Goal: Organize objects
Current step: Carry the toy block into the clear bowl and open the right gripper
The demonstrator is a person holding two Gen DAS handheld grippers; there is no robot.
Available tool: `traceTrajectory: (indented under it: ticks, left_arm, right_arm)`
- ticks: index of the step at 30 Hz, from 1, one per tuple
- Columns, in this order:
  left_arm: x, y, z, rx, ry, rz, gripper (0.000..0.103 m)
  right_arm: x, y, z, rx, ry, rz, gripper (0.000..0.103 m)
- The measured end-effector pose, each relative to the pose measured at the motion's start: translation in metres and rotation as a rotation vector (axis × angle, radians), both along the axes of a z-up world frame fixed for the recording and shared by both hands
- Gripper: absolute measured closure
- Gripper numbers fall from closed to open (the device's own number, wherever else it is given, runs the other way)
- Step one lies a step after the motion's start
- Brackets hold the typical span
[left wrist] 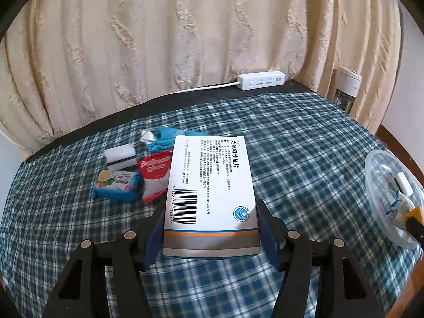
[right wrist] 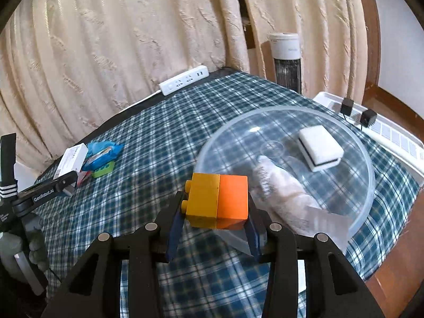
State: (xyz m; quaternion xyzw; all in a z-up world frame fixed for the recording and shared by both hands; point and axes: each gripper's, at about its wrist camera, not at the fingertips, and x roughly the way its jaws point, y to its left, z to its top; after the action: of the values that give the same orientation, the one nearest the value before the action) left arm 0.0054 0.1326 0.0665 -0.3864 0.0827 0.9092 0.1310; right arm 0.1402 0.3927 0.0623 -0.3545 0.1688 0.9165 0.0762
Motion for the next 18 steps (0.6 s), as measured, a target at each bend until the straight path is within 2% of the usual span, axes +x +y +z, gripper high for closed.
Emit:
traceTrajectory:
  ticks: [6, 18]
  left_arm:
    - [0.002, 0.017, -0.003, -0.013, -0.01, -0.028, 0.037]
    - [0.005, 0.04, -0.004, -0.027, -0.018, -0.065, 0.037]
  right_arm:
    - [0.002, 0.019, -0.011, -0.049, -0.018, -0.018, 0.06]
    - [0.003, 0.033, -0.013, -0.022, -0.039, -0.019, 0.06]
